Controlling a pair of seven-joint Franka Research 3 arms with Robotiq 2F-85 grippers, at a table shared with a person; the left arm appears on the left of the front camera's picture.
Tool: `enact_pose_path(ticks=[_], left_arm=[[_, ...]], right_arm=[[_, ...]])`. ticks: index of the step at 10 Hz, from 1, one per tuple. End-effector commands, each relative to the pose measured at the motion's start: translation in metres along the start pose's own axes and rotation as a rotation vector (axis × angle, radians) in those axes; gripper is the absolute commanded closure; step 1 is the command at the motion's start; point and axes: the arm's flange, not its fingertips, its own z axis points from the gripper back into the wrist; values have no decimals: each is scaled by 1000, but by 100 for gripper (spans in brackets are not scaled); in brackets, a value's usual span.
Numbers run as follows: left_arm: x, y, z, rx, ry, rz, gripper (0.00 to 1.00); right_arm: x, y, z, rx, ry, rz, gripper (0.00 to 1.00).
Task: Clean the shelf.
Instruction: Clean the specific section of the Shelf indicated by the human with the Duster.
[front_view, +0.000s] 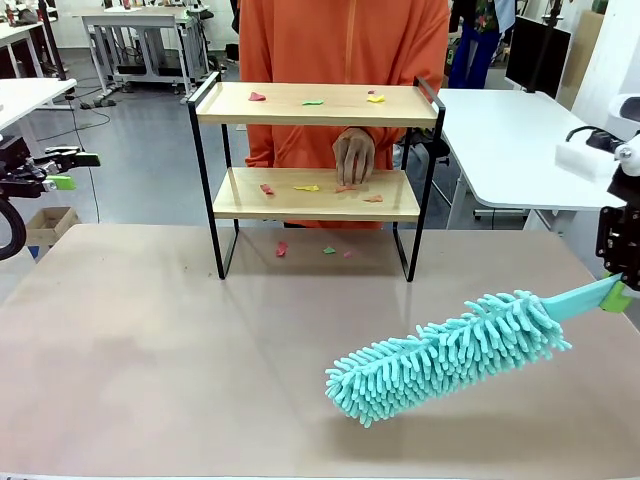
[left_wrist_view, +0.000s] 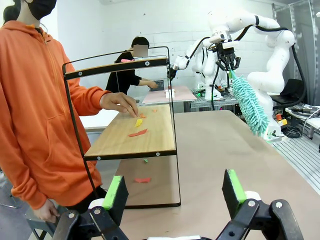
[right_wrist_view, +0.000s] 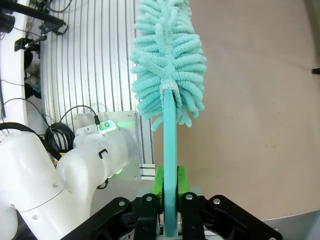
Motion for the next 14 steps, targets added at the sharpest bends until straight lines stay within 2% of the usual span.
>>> enact_pose_path(ticks=[1,5,6,9,11,12,14], left_arm=[[2,0,0,-2,1,-8,0],[2,0,0,-2,1,-8,0],[2,0,0,-2,1,-8,0],[2,0,0,-2,1,-8,0],[2,0,0,-2,1,-8,0],[2,0,0,-2,1,-8,0],[2,0,0,-2,1,-8,0]], right_arm=[[-1,1,2,0,-12,7,87],[0,0,0,0,0,0,87],[3,6,9,-17,-115,-47,87],[73,6,33,-114,-250,-171,87],[115,9,45,-119,-315,-375,87],[142,8,43,-114,-364,-546,87],[185,5,28,-212,-390,-760,87]])
